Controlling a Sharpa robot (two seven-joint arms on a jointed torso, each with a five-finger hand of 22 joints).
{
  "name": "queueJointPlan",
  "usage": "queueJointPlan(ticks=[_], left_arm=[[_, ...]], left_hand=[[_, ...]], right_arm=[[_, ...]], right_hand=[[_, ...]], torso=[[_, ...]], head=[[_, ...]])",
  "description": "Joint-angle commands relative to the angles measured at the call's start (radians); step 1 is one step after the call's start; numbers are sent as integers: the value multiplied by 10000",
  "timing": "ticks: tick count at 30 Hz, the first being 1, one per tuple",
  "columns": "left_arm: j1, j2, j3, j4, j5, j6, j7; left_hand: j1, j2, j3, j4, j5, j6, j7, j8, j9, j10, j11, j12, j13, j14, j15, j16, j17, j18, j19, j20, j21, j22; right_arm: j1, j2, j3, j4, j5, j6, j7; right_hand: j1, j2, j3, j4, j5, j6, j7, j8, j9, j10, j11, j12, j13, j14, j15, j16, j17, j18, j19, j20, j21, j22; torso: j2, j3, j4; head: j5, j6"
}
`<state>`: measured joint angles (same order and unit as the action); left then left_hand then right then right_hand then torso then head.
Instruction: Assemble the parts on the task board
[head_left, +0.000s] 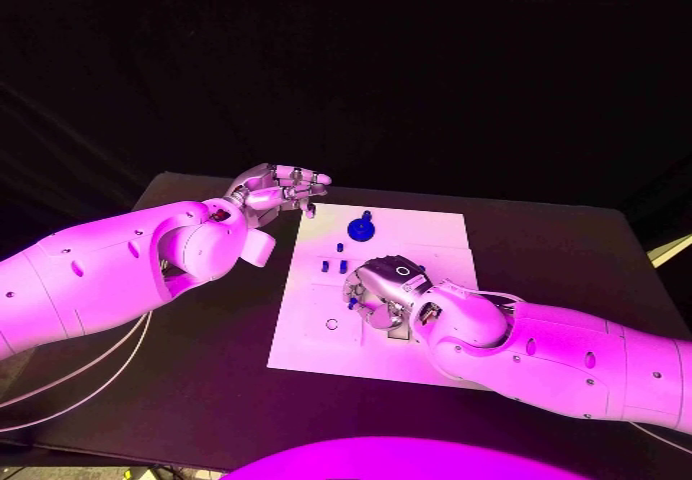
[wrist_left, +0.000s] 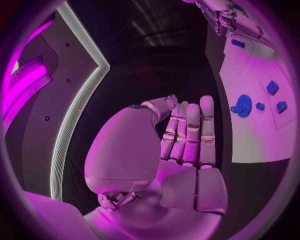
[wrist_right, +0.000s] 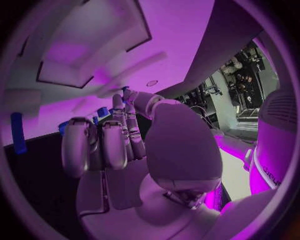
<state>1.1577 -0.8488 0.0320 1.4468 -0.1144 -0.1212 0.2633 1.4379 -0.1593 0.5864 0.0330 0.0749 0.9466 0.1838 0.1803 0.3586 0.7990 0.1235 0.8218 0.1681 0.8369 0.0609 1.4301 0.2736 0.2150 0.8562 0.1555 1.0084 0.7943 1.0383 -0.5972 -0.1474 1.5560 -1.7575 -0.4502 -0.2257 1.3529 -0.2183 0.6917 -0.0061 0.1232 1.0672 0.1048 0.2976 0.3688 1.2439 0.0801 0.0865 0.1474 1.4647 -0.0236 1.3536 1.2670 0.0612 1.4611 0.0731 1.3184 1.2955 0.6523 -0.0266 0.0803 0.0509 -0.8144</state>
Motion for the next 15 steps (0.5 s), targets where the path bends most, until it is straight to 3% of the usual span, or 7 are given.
queueJointPlan(ticks=[1, 6, 15], left_arm=[[14, 9, 8, 19, 10, 25, 3], [16, 1, 8, 19, 10, 20, -8], [17, -9, 8, 16, 12, 24, -47]], left_hand=[[-190, 87, 39, -86, 0, -83, -10, 151, 142, 47, -34, 55, 157, 120, -18, -166, 117, -302, 152, 4, -151, -151], [-191, 89, 39, -87, 0, -85, -11, 153, 147, 47, -35, 56, 159, 121, -19, -168, 120, -302, 154, 4, -153, -152], [-261, 108, 26, -51, -12, -106, -13, 186, 207, 44, -36, 62, 179, 146, -18, -193, 159, -301, 168, 9, -180, -174]], right_arm=[[-28, 44, -29, -21, -68, 161, -33], [-27, 79, -38, -26, 11, 361, -28], [-25, 68, -45, -85, 99, 372, -66]], right_hand=[[-183, 376, 476, -223, 132, 100, 100, 191, 281, 504, -327, 24, 175, 445, -84, -71, -55, -123, 397, -55, 93, 1704], [-562, 250, 143, -165, 86, -9, 144, 167, 365, 357, -263, -165, 140, 434, -14, -95, -103, -103, 345, -13, -30, 1671], [-929, 11, -213, -4, 109, -423, 275, -130, 311, -80, -110, -248, 60, 437, 102, -24, -50, -54, 244, 102, -312, 1576]], torso=[[4, 1, 9], [-1, -2, -1], [-5, 7, -9]], head=[[-2, -16], [10, -47], [14, -45]])
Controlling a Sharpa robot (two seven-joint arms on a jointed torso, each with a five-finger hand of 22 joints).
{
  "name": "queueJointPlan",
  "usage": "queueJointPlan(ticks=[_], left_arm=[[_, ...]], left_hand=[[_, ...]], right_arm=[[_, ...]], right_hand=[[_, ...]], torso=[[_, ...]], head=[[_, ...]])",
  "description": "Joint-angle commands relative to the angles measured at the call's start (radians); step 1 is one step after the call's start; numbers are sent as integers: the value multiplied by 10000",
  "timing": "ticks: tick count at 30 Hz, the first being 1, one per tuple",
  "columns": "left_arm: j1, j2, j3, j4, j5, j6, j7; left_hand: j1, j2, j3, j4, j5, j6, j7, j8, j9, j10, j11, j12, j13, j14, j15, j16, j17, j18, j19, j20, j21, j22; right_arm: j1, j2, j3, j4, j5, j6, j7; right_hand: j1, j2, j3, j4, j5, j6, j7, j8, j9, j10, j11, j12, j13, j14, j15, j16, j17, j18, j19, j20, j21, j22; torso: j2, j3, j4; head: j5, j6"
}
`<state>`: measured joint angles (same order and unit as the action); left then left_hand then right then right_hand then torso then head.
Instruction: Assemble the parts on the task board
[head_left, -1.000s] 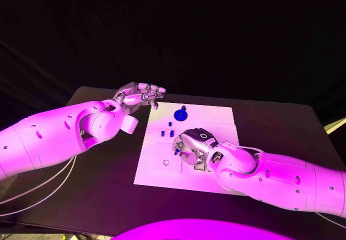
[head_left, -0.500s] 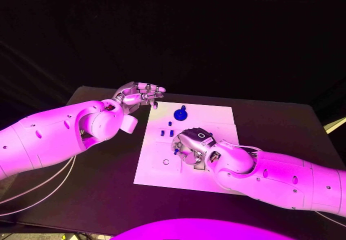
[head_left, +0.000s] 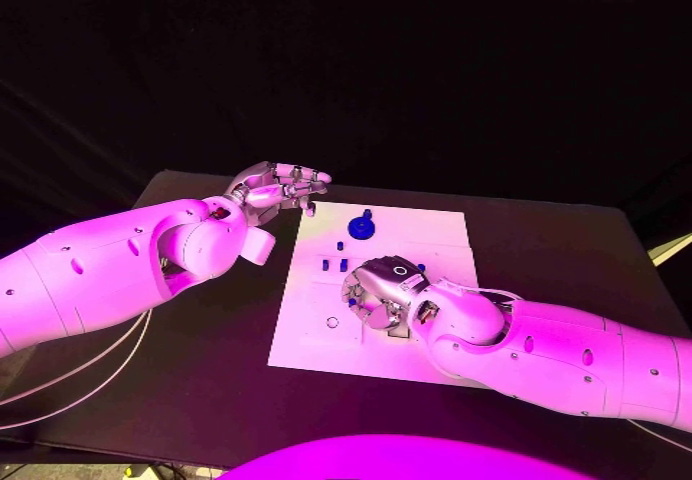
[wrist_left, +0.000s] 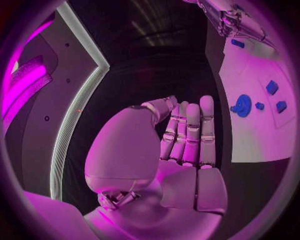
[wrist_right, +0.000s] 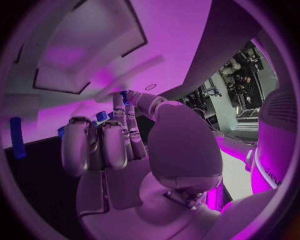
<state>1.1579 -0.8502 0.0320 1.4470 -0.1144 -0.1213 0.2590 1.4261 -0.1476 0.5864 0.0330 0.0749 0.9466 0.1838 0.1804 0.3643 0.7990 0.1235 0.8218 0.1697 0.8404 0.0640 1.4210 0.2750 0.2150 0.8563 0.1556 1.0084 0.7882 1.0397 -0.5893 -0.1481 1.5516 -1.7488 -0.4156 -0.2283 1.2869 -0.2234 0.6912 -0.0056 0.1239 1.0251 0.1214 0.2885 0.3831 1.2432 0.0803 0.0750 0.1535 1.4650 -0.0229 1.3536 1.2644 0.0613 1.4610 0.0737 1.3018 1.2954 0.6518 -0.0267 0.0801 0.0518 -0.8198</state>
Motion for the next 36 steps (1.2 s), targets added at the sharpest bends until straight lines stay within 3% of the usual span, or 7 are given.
queueJointPlan(ticks=[1, 8, 13, 16, 20, 27, 36], left_arm=[[15, 3, 8, 14, 12, 25, -6], [15, -10, 8, 11, 12, 20, -16], [14, -30, 8, -4, 33, 9, -10], [14, -53, 7, -12, 43, 3, -8], [13, -80, 7, -12, 55, -8, -1], [13, -123, 5, 12, 63, 3, -2], [9, -109, 1, 15, 65, 35, -1]], left_hand=[[-143, -9, 25, -52, -12, -105, -13, 185, 149, 44, -36, 62, 163, 110, -48, -101, 146, -301, 168, 9, -179, -113], [-143, -9, 25, -52, -12, -105, -13, 185, 149, 44, -36, 62, 163, 110, -48, -101, 146, -301, 168, 9, -179, -113], [-203, -2, 10, -14, -16, -141, -12, 193, 181, 30, -33, 60, 174, 124, -45, -116, 171, -302, 177, 13, -204, -132], [-212, -1, 8, -8, -16, -146, -13, 195, 187, 28, -33, 60, 176, 127, -44, -118, 176, -301, 178, 14, -209, -136], [-223, -2, 4, -2, -17, -156, -12, 195, 194, 26, -33, 60, 179, 130, -44, -121, 182, -301, 180, 15, -215, -141], [-234, -2, 1, 4, -17, -169, -13, 195, 202, 24, -34, 61, 183, 134, -43, -124, 189, -301, 183, 16, -223, -147], [-234, -2, 1, 4, -17, -169, -13, 195, 202, 24, -34, 61, 183, 134, -43, -124, 189, -301, 183, 16, -223, -147]], right_arm=[[-39, -18, -38, -46, 15, -29, -50], [-37, -156, -40, 32, 8, -505, -46], [-12, -430, -37, 327, 12, -714, -38], [58, -687, -32, 588, 28, -739, -43], [218, -1121, -7, 977, 84, -743, -87], [829, -2135, 96, 1435, 530, -654, -29], [1441, -2763, 177, 790, 1750, 719, 485]], right_hand=[[-311, 6, -229, 16, 111, -107, 161, -122, 139, -265, -61, -147, -36, 404, 144, -70, -93, -29, 195, 127, -296, 1519], [-247, -326, -797, 91, 126, -816, 269, -725, -72, -1950, 232, -25, -375, -282, 409, -1011, -1432, 374, -589, 394, -2552, 595], [294, -181, -2251, 288, 203, -1024, 18, -1037, -200, -2826, 381, 304, -518, -513, 526, -1097, -1778, 488, -743, 517, -3376, 176], [1127, 109, -4097, 1021, 256, -994, -7, -1259, -311, -3275, 417, 936, -596, -557, 530, -984, -1934, 492, -672, 560, -3591, 33], [1642, 6, -4657, 1789, 258, -973, -33, -1399, -371, -3543, 415, 1328, -690, -547, 560, -886, -2001, 502, -612, 542, -3648, -7], [2088, 89, -3873, 2188, 210, -627, 207, -1456, -430, -2846, 196, 1963, -764, 42, 376, -207, -1194, 280, -51, 348, -2288, 592], [1941, -139, -3676, 2273, 195, -726, 221, -1636, -518, -2964, 237, 1748, -906, 146, 405, -140, -1115, 259, 1, 311, -2218, 644]], torso=[[0, 8, -8], [7, 18, -3], [9, 21, -9], [7, 17, -25], [5, 12, -23], [0, 11, -48], [-3, 13, -23]], head=[[1, 13], [-17, 64], [-38, 86], [-68, 110], [-130, 140], [-338, 233], [-574, 349]])
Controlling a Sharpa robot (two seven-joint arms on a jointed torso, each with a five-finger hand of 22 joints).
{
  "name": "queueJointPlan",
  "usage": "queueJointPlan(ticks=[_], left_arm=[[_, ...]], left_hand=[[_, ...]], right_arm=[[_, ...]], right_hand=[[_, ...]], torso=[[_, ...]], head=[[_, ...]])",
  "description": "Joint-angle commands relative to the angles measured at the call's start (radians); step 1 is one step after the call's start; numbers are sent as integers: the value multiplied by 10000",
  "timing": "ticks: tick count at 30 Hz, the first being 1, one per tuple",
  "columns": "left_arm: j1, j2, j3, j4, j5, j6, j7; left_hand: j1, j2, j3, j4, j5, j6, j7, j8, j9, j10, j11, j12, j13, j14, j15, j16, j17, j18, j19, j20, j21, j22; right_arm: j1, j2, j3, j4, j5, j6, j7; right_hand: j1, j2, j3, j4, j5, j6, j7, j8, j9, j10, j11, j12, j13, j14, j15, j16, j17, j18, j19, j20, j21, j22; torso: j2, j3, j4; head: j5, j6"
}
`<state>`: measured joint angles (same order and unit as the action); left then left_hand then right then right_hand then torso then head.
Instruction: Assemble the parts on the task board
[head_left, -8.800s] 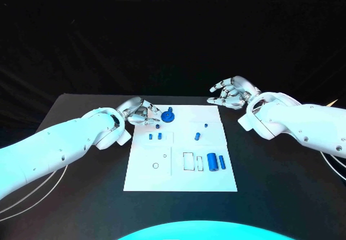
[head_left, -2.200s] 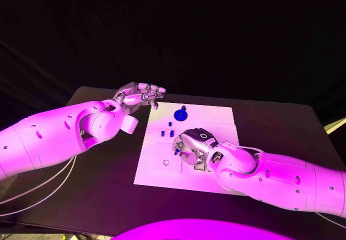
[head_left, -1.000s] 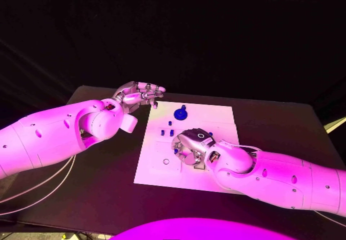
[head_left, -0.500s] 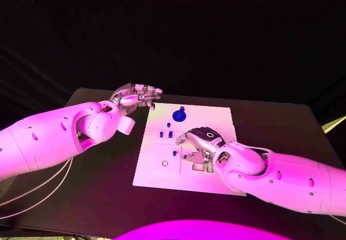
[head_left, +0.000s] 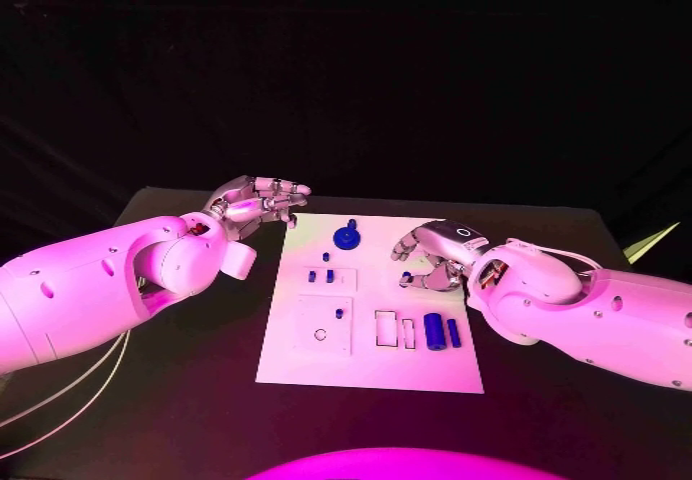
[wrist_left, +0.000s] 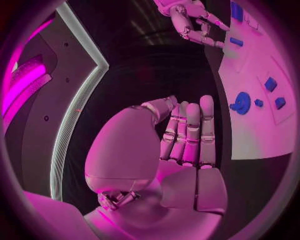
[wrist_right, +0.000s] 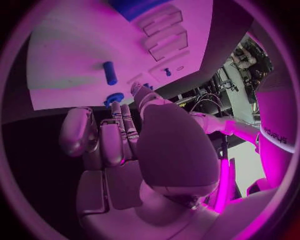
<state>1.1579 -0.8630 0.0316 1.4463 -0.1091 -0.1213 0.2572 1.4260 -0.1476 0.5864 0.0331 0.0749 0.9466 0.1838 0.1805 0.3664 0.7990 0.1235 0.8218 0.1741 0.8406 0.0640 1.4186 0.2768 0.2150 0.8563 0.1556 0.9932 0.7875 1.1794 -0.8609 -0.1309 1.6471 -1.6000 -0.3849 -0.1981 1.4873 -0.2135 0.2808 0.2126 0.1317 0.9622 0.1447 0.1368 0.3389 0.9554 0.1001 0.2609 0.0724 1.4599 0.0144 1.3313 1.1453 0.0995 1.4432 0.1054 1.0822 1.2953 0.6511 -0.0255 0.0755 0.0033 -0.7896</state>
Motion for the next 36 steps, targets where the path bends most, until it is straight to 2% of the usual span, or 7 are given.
queueJointPlan(ticks=[1, 7, 16, 22, 27, 36], left_arm=[[10, 18, 4, 19, 12, 37, 16], [10, 27, 2, -2, 12, 41, 10], [10, 34, 1, -18, 12, 42, 4], [10, 19, 1, -24, 12, 34, 1], [10, 17, 0, -22, 12, 37, -4], [11, 17, 0, -29, 12, 37, -12]], left_hand=[[-234, -2, 1, 4, -17, -170, -13, 194, 181, 24, -34, 61, 139, 132, -43, -101, 171, -301, 182, 16, -71, -140], [-234, -2, 1, 4, -17, -170, -13, 194, 181, 24, -34, 61, 139, 132, -43, -101, 171, -301, 182, 16, -71, -140], [-234, -2, 1, 4, -17, -170, -13, 194, 181, 24, -34, 61, 139, 132, -43, -101, 171, -301, 182, 16, -71, -140], [-234, -2, 1, 4, -17, -170, -13, 194, 181, 24, -34, 61, 139, 132, -43, -101, 171, -301, 182, 16, -71, -140], [-234, -2, 1, 4, -17, -170, -13, 194, 181, 24, -34, 61, 139, 132, -43, -101, 171, -301, 182, 16, -71, -140], [-234, -2, 1, 4, -17, -170, -13, 194, 181, 24, -34, 61, 139, 132, -43, -101, 171, -301, 182, 16, -71, -140]], right_arm=[[66, -64, 9, -236, 313, 533, 219], [124, -7, 19, -502, 152, 934, 190], [130, 233, 15, -766, -15, 1073, 149], [90, 404, 3, -902, 37, 1109, 222], [59, 495, -7, -1004, 44, 1241, 224], [-10, 619, -20, -1099, -18, 1370, 195]], right_hand=[[-76, -259, 409, 96, 114, -103, -17, -127, -79, -96, 40, -123, -95, 192, 37, 68, 51, -119, 174, -5, -46, 636], [-75, -256, 403, 101, 118, -100, -41, -134, -82, -115, 41, -142, -96, 193, 43, 69, 54, -113, 166, -6, -79, 623], [-26, -160, 594, 104, 121, 39, -49, -130, -85, 154, 24, -94, -72, 234, 39, 96, 89, -128, 200, -4, 10, 670], [-190, -231, 1337, 118, 113, 305, -53, -125, -81, 1035, -129, -277, -73, 316, -88, 147, 164, -207, 370, -92, 471, 892], [-353, -278, 1999, 62, 100, 521, -77, -51, -9, 1738, -220, -538, -52, 353, -172, 204, 252, -260, 456, -155, 772, 1046], [-461, -317, 2328, -59, 88, 665, -87, 19, 61, 1978, -239, -763, -52, 366, -184, 236, 296, -273, 474, -182, 847, 1097]], torso=[[9, 7, 21], [15, 1, 11], [10, -5, 35], [21, 5, 21], [20, -3, 15], [16, -4, 15]], head=[[-93, 39], [-91, 41], [-96, 1], [-69, -13], [-74, -35], [-86, -74]])
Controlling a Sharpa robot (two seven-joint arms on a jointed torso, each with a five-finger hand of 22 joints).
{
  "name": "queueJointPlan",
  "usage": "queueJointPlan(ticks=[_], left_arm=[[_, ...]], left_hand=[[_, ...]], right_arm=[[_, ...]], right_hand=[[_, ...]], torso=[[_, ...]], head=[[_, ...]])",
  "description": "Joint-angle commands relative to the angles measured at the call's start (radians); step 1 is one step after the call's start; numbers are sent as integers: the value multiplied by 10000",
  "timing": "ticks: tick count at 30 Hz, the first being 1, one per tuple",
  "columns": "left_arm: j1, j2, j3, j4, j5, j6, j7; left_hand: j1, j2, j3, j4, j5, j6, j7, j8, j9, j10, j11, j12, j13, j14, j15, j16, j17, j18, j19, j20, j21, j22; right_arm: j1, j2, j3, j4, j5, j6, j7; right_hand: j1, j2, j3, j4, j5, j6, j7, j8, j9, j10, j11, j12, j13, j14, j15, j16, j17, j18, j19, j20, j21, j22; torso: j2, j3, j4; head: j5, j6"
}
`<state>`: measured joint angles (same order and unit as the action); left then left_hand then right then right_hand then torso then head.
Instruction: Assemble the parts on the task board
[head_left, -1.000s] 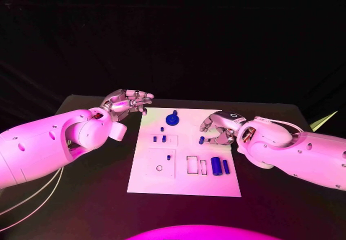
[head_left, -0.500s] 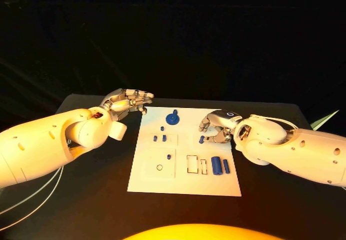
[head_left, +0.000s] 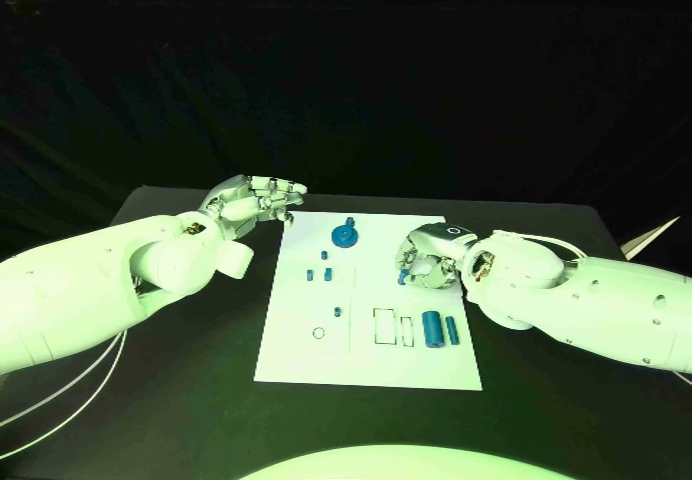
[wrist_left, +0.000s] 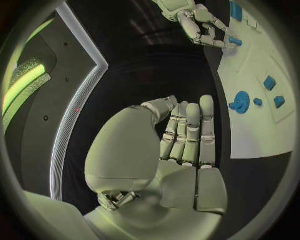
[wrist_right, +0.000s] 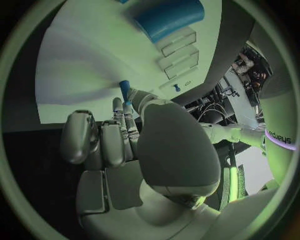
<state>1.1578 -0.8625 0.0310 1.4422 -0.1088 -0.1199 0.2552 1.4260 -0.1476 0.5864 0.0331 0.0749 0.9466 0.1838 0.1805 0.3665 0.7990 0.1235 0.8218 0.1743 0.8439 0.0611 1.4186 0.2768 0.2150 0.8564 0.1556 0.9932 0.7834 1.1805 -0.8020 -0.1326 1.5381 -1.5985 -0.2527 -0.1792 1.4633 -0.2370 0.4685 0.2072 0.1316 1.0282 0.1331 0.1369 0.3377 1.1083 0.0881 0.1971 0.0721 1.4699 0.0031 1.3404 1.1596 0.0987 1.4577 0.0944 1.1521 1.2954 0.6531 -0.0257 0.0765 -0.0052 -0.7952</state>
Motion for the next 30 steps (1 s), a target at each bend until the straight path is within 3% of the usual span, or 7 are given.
queueJointPlan(ticks=[1, 12, 19, 30], left_arm=[[12, 13, 6, 11, 10, 24, 7], [12, 8, 6, 2, 10, 14, 2], [12, 3, 6, 4, 10, 8, 0], [12, 16, 5, -21, 10, 2, 4]], left_hand=[[-233, -2, 1, 4, -17, -170, -12, 194, 180, 24, -34, 61, 136, 99, -14, -101, 170, -301, 182, 16, -71, -99], [-234, 14, 12, -2, -9, -196, -22, 221, 237, 24, -44, 72, 159, 112, -22, -125, 211, -298, 201, 14, -105, -126], [-234, 14, 12, -2, -9, -196, -22, 221, 237, 24, -44, 72, 159, 112, -22, -125, 211, -298, 201, 14, -105, -126], [-234, 14, 12, -2, -9, -196, -22, 221, 237, 24, -44, 72, 159, 112, -22, -125, 211, -298, 201, 14, -105, -126]], right_arm=[[-32, 48, -4, -18, -37, 55, 8], [-135, 155, -12, -116, -94, 96, -9], [-154, 178, -15, -169, -316, 65, -104], [-173, 128, -16, 0, -553, -896, 32]], right_hand=[[-221, -82, 451, -4, 88, 5, 29, 18, 73, 449, -118, -125, -48, 266, -71, 145, 152, -264, 329, -72, 148, 1096], [-344, 4, 798, -224, 74, 188, -11, 135, 186, 793, -169, -306, -13, 282, -115, 194, 221, -292, 363, -105, 313, 1190], [-309, 326, 1308, -756, 86, 436, -73, 356, 387, 1265, -281, -461, 66, 319, -213, 303, 383, -368, 454, -182, 770, 1416], [-359, 601, 1948, -1625, 83, 667, -132, 743, 739, 1923, -405, -514, 331, 337, -327, 348, 413, -494, 587, -283, 1515, 1781]], torso=[[-5, -1, 8], [-10, -6, 11], [-13, -3, 11], [-23, 1, 8]], head=[[1, -24], [8, -61], [15, -69], [22, -81]])
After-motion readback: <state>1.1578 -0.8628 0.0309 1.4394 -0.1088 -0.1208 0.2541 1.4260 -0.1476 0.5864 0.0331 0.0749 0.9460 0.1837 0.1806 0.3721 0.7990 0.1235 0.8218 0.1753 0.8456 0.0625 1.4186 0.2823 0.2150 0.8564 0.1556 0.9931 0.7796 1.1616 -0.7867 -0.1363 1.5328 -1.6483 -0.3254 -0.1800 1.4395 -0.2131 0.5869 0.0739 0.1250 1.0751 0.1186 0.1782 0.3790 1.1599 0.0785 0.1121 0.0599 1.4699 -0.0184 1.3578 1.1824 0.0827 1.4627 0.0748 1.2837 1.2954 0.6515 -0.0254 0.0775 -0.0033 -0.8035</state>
